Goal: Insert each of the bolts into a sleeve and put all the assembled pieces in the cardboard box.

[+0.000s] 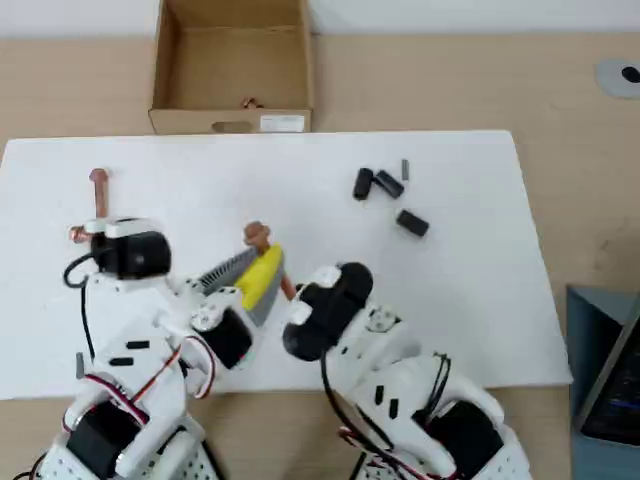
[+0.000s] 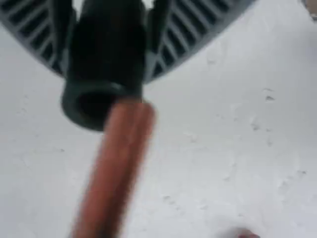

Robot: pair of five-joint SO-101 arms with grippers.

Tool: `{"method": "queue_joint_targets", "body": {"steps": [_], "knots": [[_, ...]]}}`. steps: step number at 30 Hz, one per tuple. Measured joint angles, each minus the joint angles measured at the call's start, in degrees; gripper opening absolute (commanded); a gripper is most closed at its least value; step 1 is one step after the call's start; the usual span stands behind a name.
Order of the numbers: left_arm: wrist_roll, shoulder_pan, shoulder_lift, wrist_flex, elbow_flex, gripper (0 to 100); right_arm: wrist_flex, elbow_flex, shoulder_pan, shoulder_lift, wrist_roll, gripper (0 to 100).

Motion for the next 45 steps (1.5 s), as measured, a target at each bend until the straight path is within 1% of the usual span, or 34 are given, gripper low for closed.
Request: {"method": "queue_joint_targets", "body": {"steps": [6,12,17,21,27,30,36,38,42,45], "knots": [[0.0,0.0,-0.5,-1.1,1.9,0,-0.1,0.1,-0.2,0.0,0.0,0.9],[0.0,0.3,-0.2,-5.1,4.9,0,-0.1,0.1,-0.2,0.0,0.0,0.9],[0.0,0.3,-0.3,-5.2,5.3,0,-0.1,0.1,-0.2,0.0,-0.1,0.9],[0.0,1.5,-0.5,-2.8,5.0,0,-0.1,0.1,-0.2,0.0,0.0,0.9],[-0.4,6.9,-0.1,7.4,2.5,0,-0.1,0.0,-0.4,0.0,0.0,0.9],[-0.6,7.6,-0.3,10.4,1.8,0,-0.1,0.0,-0.5,0.0,0.1,0.9],[-4.1,7.6,-0.5,11.4,1.4,1,-0.1,0.1,-0.6,0.0,0.1,0.9],[-5.0,7.6,-0.5,11.4,1.4,5,-0.1,0.1,-0.6,0.0,0.1,0.9],[-5.3,5.8,-0.5,12.3,1.4,18,-0.1,0.1,-0.4,0.0,0.1,0.9],[-5.3,3.7,-0.3,12.4,1.5,20,-0.1,0.1,-0.2,0.0,0.0,0.9]]}}
